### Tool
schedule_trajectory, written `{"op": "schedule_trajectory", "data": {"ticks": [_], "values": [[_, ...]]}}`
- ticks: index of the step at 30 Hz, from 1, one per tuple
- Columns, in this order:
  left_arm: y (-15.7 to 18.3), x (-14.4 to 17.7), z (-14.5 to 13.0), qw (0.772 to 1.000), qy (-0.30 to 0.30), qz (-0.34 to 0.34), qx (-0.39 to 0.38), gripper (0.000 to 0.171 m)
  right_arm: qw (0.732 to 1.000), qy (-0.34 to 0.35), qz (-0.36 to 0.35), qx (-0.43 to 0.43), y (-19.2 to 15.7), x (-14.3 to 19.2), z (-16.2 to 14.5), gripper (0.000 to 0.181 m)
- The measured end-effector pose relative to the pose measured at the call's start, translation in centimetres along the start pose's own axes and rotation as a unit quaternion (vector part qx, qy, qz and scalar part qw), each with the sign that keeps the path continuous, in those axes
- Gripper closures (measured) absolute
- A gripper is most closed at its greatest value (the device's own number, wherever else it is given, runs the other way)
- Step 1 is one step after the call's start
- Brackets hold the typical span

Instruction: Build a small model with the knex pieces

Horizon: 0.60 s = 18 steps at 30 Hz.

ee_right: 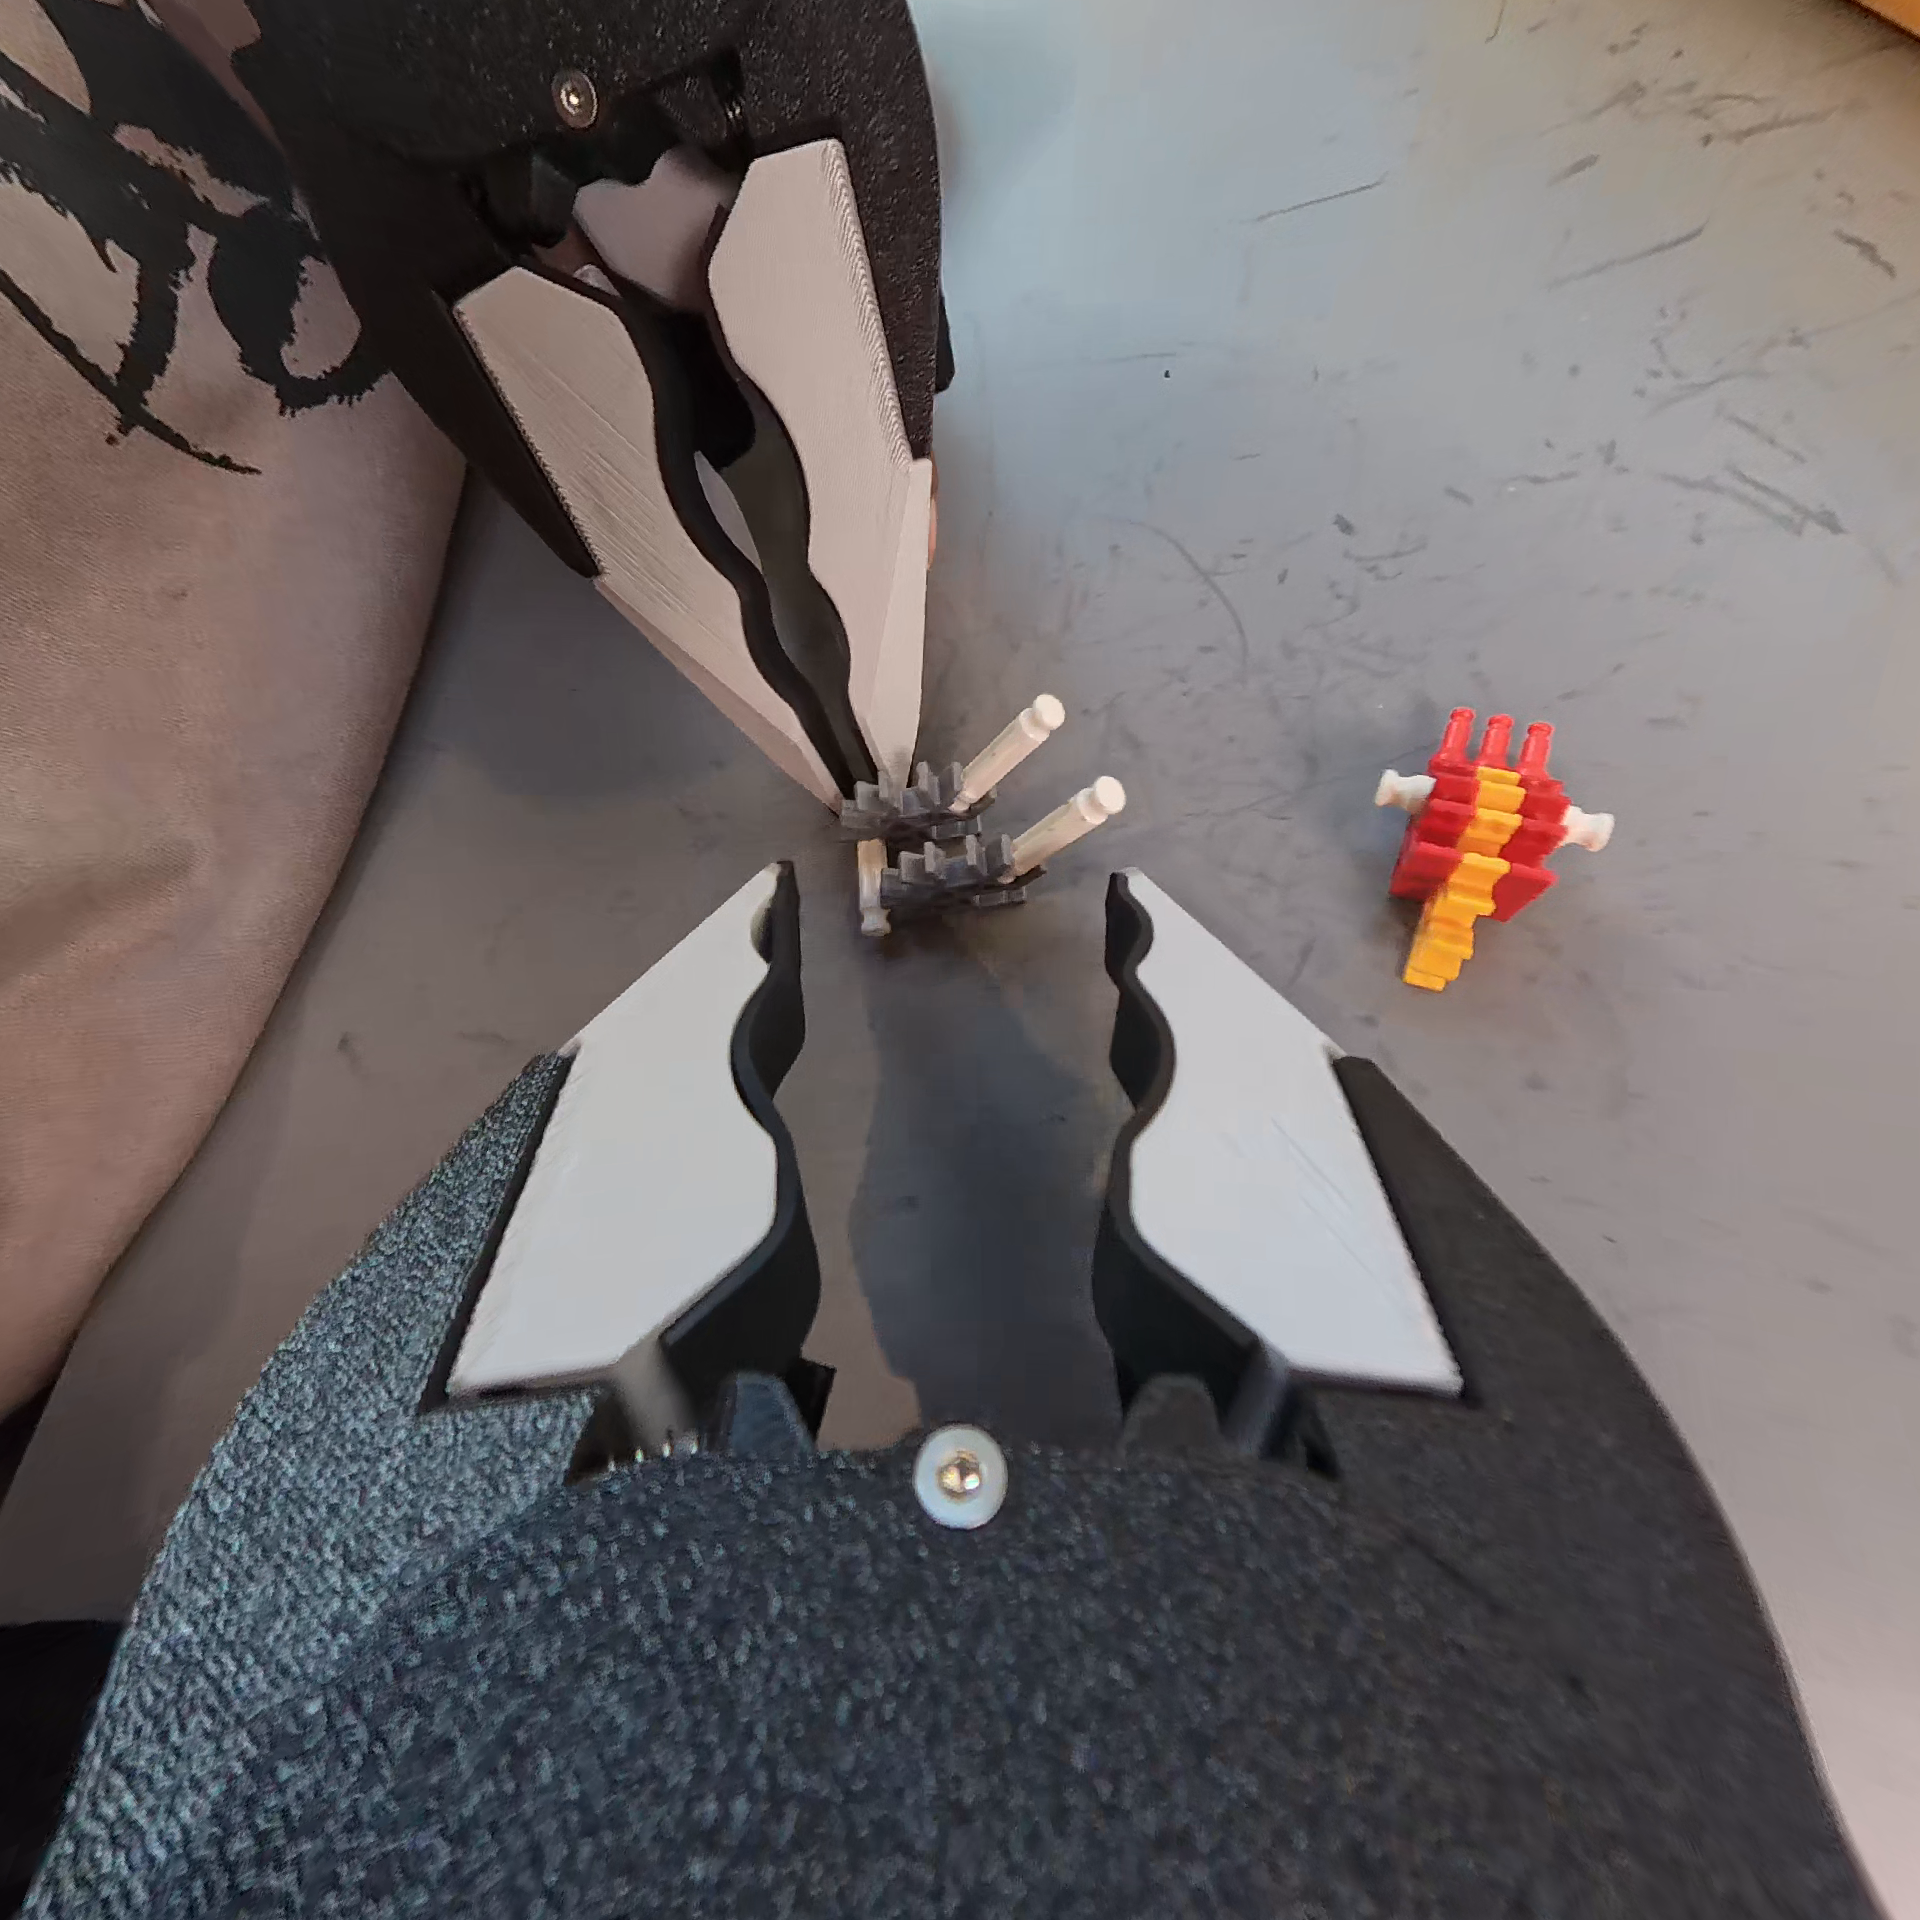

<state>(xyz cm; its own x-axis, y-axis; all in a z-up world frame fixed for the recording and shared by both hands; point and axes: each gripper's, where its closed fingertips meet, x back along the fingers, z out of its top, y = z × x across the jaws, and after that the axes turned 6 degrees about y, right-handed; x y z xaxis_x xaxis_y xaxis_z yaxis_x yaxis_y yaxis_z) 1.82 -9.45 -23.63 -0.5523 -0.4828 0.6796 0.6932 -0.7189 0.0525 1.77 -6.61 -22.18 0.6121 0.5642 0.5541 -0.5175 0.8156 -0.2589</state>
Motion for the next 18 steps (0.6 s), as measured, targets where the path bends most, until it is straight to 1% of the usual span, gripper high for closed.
{"op": "schedule_trajectory", "data": {"ticks": [3, 6, 8, 10, 13, 17, 18], "values": [[0.0, 0.0, 0.0, 1.0, -0.002, 0.007, 0.009, 0.166, 0.999, -0.013, -0.008, 0.033, -0.3, -0.3, -0.3, 0.119], [0.0, 0.0, 0.0, 1.0, -0.001, 0.013, 0.02, 0.167, 0.998, -0.023, -0.027, 0.059, -0.2, -0.7, -0.5, 0.12], [0.0, -0.1, 0.1, 1.0, -0.003, 0.017, 0.022, 0.166, 0.996, -0.028, -0.038, 0.073, -0.1, -0.9, -0.6, 0.123], [-0.1, -0.1, 0.1, 1.0, -0.006, 0.019, 0.023, 0.167, 0.995, -0.031, -0.046, 0.085, 0.0, -1.1, -0.6, 0.131], [-0.1, -0.1, 0.1, 0.999, -0.011, 0.025, 0.029, 0.166, 0.993, -0.034, -0.057, 0.098, 0.1, -1.1, -0.7, 0.132], [-0.1, -0.1, 0.1, 0.999, -0.018, 0.032, 0.034, 0.166, 0.99, -0.034, -0.075, 0.111, 0.3, -1.2, -0.7, 0.142], [-0.1, -0.2, 0.1, 0.999, -0.02, 0.033, 0.034, 0.166, 0.99, -0.034, -0.075, 0.114, 0.3, -1.2, -0.8, 0.143]]}}
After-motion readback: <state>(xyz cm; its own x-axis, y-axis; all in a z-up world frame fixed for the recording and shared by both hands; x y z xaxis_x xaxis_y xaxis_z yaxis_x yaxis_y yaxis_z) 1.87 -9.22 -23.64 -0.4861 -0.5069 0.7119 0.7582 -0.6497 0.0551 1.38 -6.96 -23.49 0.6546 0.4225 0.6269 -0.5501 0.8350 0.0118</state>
